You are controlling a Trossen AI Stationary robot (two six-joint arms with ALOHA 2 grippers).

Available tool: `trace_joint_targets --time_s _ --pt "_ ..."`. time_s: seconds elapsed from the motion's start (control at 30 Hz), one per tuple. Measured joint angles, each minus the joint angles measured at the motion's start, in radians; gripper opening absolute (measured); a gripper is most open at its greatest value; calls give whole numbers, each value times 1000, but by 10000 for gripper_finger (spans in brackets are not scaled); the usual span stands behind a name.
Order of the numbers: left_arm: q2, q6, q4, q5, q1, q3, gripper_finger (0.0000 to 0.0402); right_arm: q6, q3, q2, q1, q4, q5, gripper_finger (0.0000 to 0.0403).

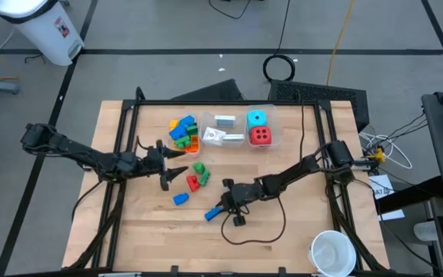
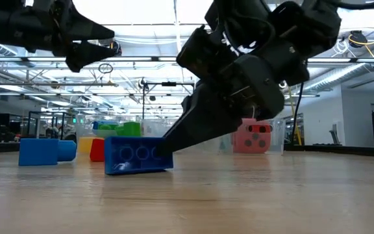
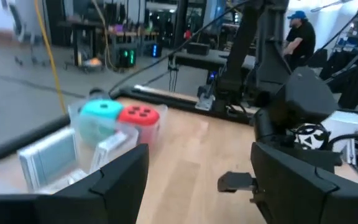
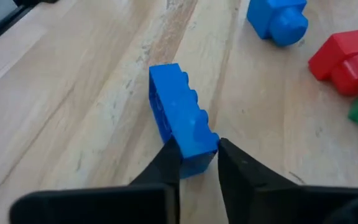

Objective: Pick & Place Toys
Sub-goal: Put the blue game piece into the left transparent bin

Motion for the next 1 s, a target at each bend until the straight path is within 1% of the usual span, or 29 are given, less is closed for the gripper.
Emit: trace_joint_targets --time_s 0.1,0.2,0.3,0.4,0.43,0.5,0.67,0.7,0.77,0.83,0.87,1.0 --pt "0 82 27 -1 0 0 283 -3 0 0 -24 -2 -9 28" --pt "0 135 52 -2 0 0 283 -11 0 0 -43 -1 -8 21" --pt "0 157 76 -2 13 0 283 -45 0 -15 -50 -12 -4 19" --pt "0 149 110 -1 41 0 283 -99 -2 -67 -47 -18 23 18" --pt "0 130 114 10 53 0 283 -123 -2 -93 -40 -24 57 18" --pt "0 81 113 59 81 4 283 -180 -1 -151 -21 -43 163 17" --pt "11 -41 108 306 147 25 282 -356 -1 -266 49 -38 492 17" --pt "22 -47 104 339 153 34 282 -386 -1 -282 61 -21 553 17" --pt "40 -22 88 367 154 39 282 -413 -1 -308 76 3 643 17" --pt "61 27 90 373 145 43 282 -415 0 -317 76 42 679 17" --pt "75 53 96 369 141 44 282 -415 0 -321 71 50 679 17" --pt "163 150 111 270 123 43 282 -413 0 -322 35 65 677 16"
